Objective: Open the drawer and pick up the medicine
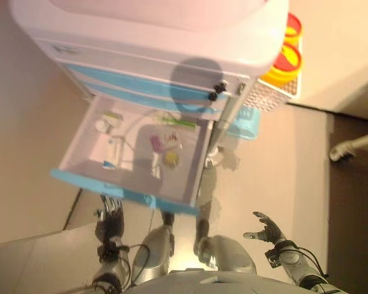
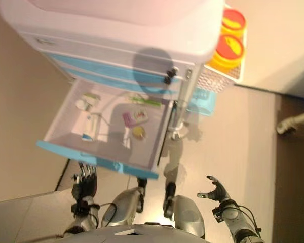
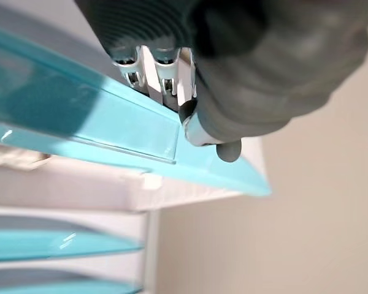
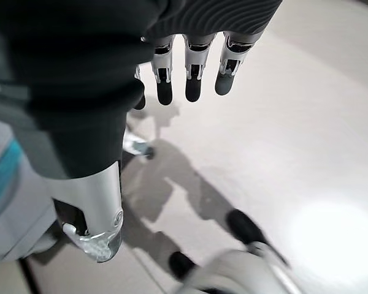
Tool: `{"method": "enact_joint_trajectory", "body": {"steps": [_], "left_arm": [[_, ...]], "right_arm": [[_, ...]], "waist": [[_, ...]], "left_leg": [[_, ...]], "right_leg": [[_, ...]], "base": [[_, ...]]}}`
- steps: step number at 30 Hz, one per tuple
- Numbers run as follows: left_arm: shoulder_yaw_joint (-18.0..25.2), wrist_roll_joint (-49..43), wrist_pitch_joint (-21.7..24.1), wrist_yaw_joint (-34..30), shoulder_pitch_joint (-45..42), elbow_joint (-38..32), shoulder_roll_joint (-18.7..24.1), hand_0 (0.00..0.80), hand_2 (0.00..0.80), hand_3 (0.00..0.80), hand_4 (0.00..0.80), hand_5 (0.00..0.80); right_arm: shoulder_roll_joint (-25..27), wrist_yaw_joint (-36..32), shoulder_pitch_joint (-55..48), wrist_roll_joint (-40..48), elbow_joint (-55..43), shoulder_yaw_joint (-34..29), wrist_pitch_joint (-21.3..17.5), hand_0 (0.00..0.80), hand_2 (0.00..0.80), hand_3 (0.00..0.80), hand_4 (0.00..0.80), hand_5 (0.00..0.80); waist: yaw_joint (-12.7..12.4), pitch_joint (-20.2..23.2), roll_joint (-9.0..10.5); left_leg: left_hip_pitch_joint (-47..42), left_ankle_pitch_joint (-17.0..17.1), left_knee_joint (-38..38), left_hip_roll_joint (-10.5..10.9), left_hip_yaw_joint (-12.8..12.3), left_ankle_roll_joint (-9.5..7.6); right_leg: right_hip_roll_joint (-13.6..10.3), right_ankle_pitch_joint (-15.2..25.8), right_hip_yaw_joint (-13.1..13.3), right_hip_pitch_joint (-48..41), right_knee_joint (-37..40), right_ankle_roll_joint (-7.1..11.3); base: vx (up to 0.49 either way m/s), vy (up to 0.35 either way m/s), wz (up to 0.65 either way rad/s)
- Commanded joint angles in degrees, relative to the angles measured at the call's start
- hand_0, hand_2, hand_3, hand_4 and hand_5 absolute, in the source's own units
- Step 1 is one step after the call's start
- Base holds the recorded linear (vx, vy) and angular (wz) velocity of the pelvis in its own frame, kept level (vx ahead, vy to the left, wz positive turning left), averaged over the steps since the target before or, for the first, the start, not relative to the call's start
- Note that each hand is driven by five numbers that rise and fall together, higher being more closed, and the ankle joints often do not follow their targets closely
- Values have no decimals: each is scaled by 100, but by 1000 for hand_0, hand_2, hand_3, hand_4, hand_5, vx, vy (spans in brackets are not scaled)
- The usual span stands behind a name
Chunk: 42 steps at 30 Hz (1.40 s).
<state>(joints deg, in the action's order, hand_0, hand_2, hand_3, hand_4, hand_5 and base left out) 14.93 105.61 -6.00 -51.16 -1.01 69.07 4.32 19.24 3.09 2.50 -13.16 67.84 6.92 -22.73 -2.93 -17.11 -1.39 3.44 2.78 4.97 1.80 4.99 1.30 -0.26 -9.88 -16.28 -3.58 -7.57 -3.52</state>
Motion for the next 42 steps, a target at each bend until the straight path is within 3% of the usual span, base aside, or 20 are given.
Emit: {"method": "enact_joint_trajectory", "body": {"steps": [1, 5, 10, 11, 12, 17, 20, 26, 28, 33, 36, 39, 42], "left_arm": [[735, -679, 114, -11, -624, -57, 628, 800, 800, 800, 800, 800], [635, -1205, -43, -134, -700, 158, 661, 800, 800, 800, 800, 800], [233, -1441, 10, -397, -658, -116, 651, 800, 800, 800, 800, 800], [177, -1480, 51, -391, -647, -176, 648, 737, 737, 737, 737, 737], [52, -1479, 171, -338, -618, -279, 647, 0, 0, 0, 0, 0], [-327, -1747, 801, 232, -470, -413, 675, 0, 0, 0, 0, 0], [-452, -2442, 1355, 1001, -377, -245, 740, 0, 0, 0, 0, 0], [-580, -5371, 2335, 3065, -265, 227, 863, 0, 0, 0, 0, 0], [-762, -6707, 2520, 3846, -380, 170, 943, 0, 0, 0, 0, 0], [-1157, -8116, 2515, 4822, -812, 32, 1066, 0, 0, 0, 0, 0], [-1278, -8510, 2421, 4973, -927, 131, 1047, 0, 0, 0, 0, 0], [-1480, -8949, 2304, 5061, -958, 257, 1004, 0, 0, 0, 0, 0], [-1580, -9018, 2197, 5041, -982, 340, 982, 0, 0, 0, 0, 0]], "right_arm": [[44, -50, -223, -117, 179, -180, -265, 0, 0, 0, 0, 0], [69, -108, -186, -73, 334, -268, -320, 0, 0, 0, 0, 0], [86, -141, -194, -13, 480, -225, -436, 0, 0, 0, 0, 0], [93, -150, -200, 4, 486, -218, -449, 0, 0, 0, 0, 0], [98, -159, -215, 43, 485, -201, -463, 0, 0, 0, 0, 0], [106, -140, -260, 95, 528, -164, -507, 0, 0, 0, 0, 0], [109, -125, -282, 261, 535, -190, -574, 0, 0, 0, 0, 0], [106, -71, -294, 1089, 138, -384, -1079, 0, 0, 0, 0, 0], [210, 5, -351, 1348, -715, -440, -1115, 0, 0, 0, 0, 0], [685, -20, -507, 1552, -3380, -650, -813, 0, 0, 0, 0, 0], [910, -136, -396, 1441, -4498, -813, -1042, 0, 0, 0, 0, 0], [1207, -337, -132, 1170, -5344, -733, -1536, 0, 0, 0, 0, 0], [1547, -1006, 162, 1515, -5970, -435, -1743, 0, 0, 0, 0, 0]], "waist": [[-308, 682, 200], [-371, 755, 177], [-367, 836, 170], [-360, 844, 168], [-332, 860, 165], [-201, 932, 147], [-115, 967, 147], [42, 1018, 149], [114, 1033, 145], [244, 1059, 134], [262, 1083, 134], [226, 1092, 124], [119, 1093, 122]], "left_leg": [[-118, -735, 317, 323, -152, -39], [-201, -729, 233, 351, -64, -72], [-314, -691, 61, 340, -95, -113], [-335, -683, 28, 335, -106, -116], [-367, -669, -29, 327, -127, -126], [-481, -625, -208, 292, -236, -145], [-531, -606, -281, 275, -303, -154], [-623, -583, -399, 244, -433, -186], [-626, -576, -426, 228, -502, -216], [-651, -559, -527, 199, -607, -267], [-654, -550, -579, 191, -623, -275], [-633, -521, -644, 192, -611, -259], [-600, -470, -711, 197, -567, -230]], "right_leg": [[-321, 203, -32, 46, 16, 363], [-313, 187, -90, -25, 40, 352], [-283, 224, -90, -63, 112, 361], [-276, 233, -81, -69, 126, 364], [-263, 243, -65, -71, 144, 366], [-228, 283, 44, -70, 198, 387], [-216, 305, 108, -71, 227, 401], [-198, 364, 220, -88, 294, 433], [-187, 392, 287, -60, 312, 449], [-162, 423, 368, -19, 357, 467], [-159, 411, 376, 13, 354, 479], [-177, 401, 334, 67, 351, 499], [-202, 406, 259, 92, 382, 509]], "base": [[-13, -43, 40], [-15, -17, 33], [-17, -7, 8], [0, 0, 0], [0, 0, 0], [-14, 21, -5], [-13, 31, -8], [-8, 37, -9], [-37, 35, -10], [-31, 26, -15], [-16, 16, -2], [-44, 32, 4], [-43, 24, 8]]}}
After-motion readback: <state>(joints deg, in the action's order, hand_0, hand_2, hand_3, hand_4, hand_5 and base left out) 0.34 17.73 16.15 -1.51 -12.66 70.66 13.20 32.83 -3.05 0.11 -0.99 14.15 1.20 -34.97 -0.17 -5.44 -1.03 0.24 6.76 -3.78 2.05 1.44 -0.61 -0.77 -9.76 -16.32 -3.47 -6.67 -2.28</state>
